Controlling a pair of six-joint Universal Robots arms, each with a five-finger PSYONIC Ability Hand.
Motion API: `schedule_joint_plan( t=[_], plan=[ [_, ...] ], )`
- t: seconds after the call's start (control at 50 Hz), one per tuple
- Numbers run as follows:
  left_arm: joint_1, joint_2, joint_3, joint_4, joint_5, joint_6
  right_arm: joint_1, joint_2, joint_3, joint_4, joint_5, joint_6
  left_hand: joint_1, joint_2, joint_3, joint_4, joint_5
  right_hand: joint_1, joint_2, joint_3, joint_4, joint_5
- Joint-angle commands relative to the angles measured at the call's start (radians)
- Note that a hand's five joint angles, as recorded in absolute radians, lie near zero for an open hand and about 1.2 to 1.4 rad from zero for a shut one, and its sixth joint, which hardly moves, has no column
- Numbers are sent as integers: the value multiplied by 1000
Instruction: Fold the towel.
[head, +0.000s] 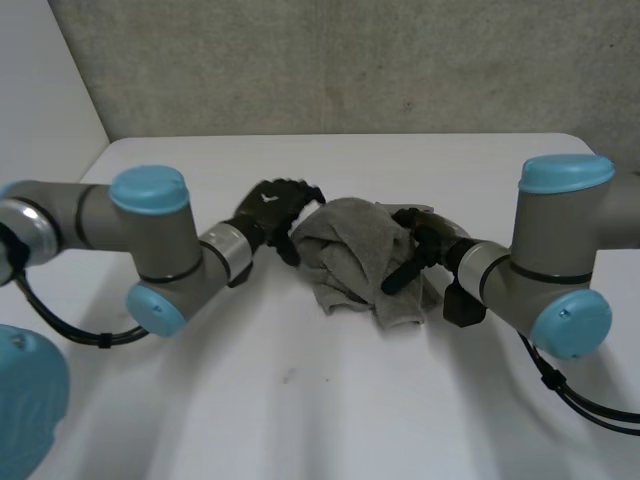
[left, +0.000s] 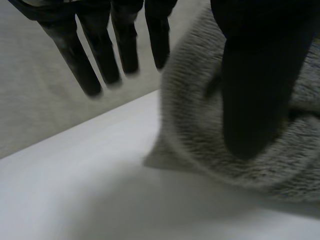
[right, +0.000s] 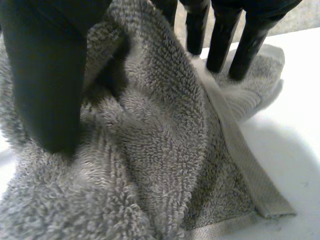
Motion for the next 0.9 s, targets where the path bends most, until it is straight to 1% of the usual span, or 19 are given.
schedule_joint_plan(
  t=[0.02, 0.04, 0.06, 0.1, 0.14, 0.2, 0.22, 0.24, 0.38, 0.54, 0.6, 0.62, 0.66, 0.72, 0.76, 0.78, 0.8, 0.82, 0.9],
  plan=[
    [-35, -33, 32, 50, 19, -5, 0, 21, -41, -46, 46, -9, 924, 928, 946, 944, 946, 959, 920, 911, 922, 916],
    [-35, -33, 32, 50, 19, -5, 0, 21, -41, -47, 46, -9, 927, 931, 948, 947, 949, 962, 923, 914, 924, 919],
    [-38, -22, 32, 88, -2, -4, 0, -2, -54, -86, 61, -19, 927, 931, 949, 947, 949, 1124, 1085, 1076, 1086, 1081],
    [-38, 5, 34, 134, -36, -4, 0, -30, -67, -140, 66, -50, 927, 931, 949, 947, 949, 1125, 1086, 1078, 1088, 1082],
    [-35, 47, 35, 183, -84, -5, 2, -103, -73, -267, 64, -200, 927, 931, 949, 947, 949, 1125, 1086, 1078, 1088, 1082],
    [-30, 162, 17, 293, -197, -1, 3, -134, -68, -324, 66, -286, 927, 931, 949, 947, 949, 1125, 1086, 1078, 1088, 1082],
    [-27, 218, -3, 335, -231, -2, 6, -172, -53, -403, 69, -408, 927, 931, 949, 947, 949, 1125, 1086, 1078, 1088, 1082],
    [-27, 219, -3, 335, -231, -2, 28, -212, -30, -489, 67, -546, 927, 931, 949, 947, 949, 1125, 1086, 1078, 1088, 1082],
    [-39, 472, -237, 386, -237, 4, 92, -271, 47, -594, 60, -780, 927, 931, 949, 947, 949, 1125, 1086, 1078, 1088, 1082],
    [-114, 569, -555, 256, -245, 13, 99, -266, 111, -246, 9, -883, 927, 931, 949, 947, 949, 1125, 1086, 1078, 1088, 1082],
    [-139, 564, -645, 170, -251, 44, 100, -252, 145, -8, 15, -1010, 927, 931, 949, 947, 949, 1125, 1086, 1078, 1088, 1082],
    [-139, 564, -646, 169, -251, 44, 100, -252, 145, -7, 15, -1010, 927, 931, 949, 947, 949, 1125, 1086, 1078, 1088, 1082],
    [-141, 560, -684, 122, -253, 70, 97, -236, 192, 245, 31, -1165, 927, 931, 949, 947, 949, 1125, 1086, 1078, 1088, 1082],
    [-138, 535, -724, 39, -257, 113, 95, -236, 219, 335, 34, -1205, 904, 908, 925, 924, 926, 1125, 1086, 1078, 1088, 1082],
    [-135, 523, -733, -8, -263, 128, 85, -242, 246, 398, 26, -1192, 756, 760, 777, 776, 777, 575, 536, 527, 537, 532],
    [-141, 512, -736, -63, -282, 133, 85, -242, 246, 398, 26, -1191, 501, 505, 523, 521, 523, 571, 532, 524, 534, 528],
    [-141, 512, -736, -64, -282, 133, 85, -243, 255, 382, 23, -1169, 499, 503, 520, 519, 521, 385, 346, 338, 348, 342],
    [-145, 512, -736, -91, -289, 133, 86, -249, 258, 348, 21, -1130, 272, 276, 294, 292, 294, 276, 237, 228, 239, 233],
    [-150, 565, -718, -120, -302, 131, 85, -297, 263, 241, 21, -1009, 24, 28, 45, 44, 46, 140, 101, 92, 103, 97]
  ],
)
